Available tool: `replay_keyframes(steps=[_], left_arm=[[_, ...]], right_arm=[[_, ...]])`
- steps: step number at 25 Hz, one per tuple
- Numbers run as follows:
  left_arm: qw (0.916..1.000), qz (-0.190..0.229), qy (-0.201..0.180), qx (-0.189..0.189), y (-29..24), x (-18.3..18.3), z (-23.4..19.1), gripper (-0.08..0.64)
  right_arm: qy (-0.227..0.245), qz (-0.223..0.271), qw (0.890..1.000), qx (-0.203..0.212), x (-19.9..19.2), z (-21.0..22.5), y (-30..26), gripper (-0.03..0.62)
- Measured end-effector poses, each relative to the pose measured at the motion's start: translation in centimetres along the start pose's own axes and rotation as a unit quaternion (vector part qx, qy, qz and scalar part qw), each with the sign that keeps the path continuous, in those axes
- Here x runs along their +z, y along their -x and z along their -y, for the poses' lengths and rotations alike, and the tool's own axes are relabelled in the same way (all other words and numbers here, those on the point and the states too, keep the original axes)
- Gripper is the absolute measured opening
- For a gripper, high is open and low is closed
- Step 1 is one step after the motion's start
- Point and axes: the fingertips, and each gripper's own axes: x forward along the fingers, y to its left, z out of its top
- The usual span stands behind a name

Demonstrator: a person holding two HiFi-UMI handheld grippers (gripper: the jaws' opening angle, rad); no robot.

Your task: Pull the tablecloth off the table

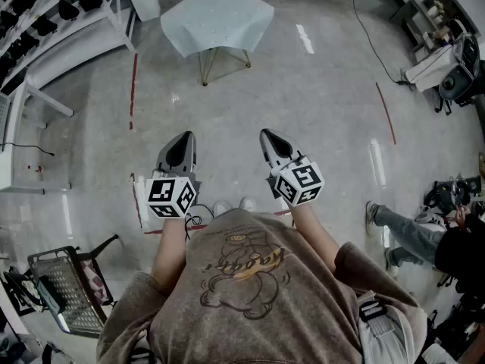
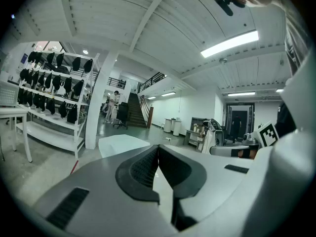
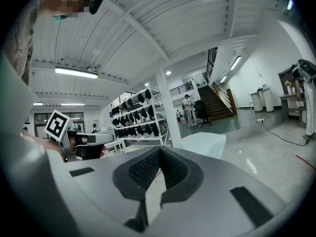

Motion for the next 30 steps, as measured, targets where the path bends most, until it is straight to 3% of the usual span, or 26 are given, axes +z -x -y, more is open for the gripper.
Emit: replay_keyframes(steps=[18, 30], left_arm=[[0.9989, 0.003, -0.022, -0.042, -0.9, 0.7, -1.6, 0.02], [0.9994, 0.001, -0.014, -0.032, -6.9, 0.6, -4.2, 0.02]], right_arm=[[-0.023, 0.029, 0.998, -0.046, -1.2, -0.5, -0.4, 0.008], [-0.033, 0.042, 0.998, -0.027, 0.4, 3.8, -6.4, 0.008]])
